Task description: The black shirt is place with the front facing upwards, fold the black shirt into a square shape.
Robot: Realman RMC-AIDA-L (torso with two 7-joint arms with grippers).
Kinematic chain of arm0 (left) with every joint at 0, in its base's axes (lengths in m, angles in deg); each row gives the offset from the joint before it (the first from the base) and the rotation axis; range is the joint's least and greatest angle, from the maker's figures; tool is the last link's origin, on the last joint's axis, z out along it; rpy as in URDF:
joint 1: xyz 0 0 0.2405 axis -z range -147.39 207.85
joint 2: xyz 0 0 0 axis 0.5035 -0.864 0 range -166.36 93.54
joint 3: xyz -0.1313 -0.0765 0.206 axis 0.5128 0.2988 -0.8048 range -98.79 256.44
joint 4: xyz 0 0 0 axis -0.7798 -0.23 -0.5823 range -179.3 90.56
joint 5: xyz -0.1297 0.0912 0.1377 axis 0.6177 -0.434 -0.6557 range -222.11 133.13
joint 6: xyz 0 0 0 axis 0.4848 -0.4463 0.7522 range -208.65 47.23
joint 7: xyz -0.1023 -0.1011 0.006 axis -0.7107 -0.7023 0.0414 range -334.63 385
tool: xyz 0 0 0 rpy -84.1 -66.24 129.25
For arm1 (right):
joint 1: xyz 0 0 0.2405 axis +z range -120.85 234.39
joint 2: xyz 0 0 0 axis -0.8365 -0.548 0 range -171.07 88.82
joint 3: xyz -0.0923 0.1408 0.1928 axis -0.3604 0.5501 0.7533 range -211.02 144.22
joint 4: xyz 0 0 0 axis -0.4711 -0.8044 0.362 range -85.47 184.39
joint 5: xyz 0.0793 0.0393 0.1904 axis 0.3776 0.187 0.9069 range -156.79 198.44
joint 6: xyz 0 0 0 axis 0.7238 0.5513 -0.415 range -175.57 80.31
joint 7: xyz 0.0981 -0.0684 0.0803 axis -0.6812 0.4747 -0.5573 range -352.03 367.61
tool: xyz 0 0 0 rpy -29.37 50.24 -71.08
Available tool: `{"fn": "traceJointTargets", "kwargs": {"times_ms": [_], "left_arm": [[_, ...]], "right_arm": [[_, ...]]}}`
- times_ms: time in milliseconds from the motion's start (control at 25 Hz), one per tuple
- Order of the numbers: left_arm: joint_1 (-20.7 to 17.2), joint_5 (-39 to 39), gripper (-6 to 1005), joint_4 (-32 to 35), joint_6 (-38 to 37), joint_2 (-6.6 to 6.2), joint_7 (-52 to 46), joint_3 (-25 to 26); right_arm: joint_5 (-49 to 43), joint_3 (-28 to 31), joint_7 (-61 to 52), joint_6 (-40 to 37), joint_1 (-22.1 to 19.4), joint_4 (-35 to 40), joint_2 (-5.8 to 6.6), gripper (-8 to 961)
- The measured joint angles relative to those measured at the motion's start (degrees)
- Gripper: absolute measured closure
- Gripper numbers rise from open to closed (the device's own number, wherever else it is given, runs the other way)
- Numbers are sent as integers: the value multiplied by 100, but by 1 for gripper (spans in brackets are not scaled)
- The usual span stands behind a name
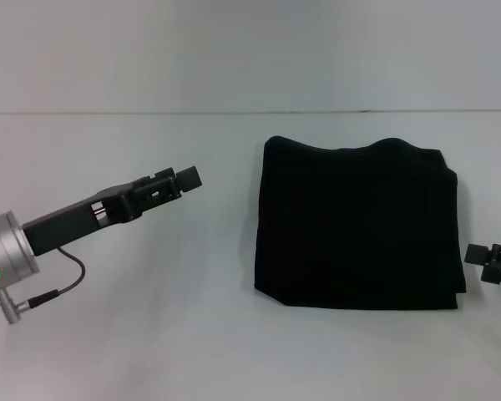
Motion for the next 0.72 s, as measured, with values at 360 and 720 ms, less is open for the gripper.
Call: {"fn": "traceJointTargets", "kwargs": {"times_ms": [360, 720], "left_arm": [[24, 0, 103, 8, 10, 0, 0, 5], [68, 0, 106, -1, 21, 0, -6, 0]], "right_arm": [[-113, -9, -229, 144, 50, -15, 26, 11], [-147, -294, -382, 165, 140, -65, 3, 14]]}}
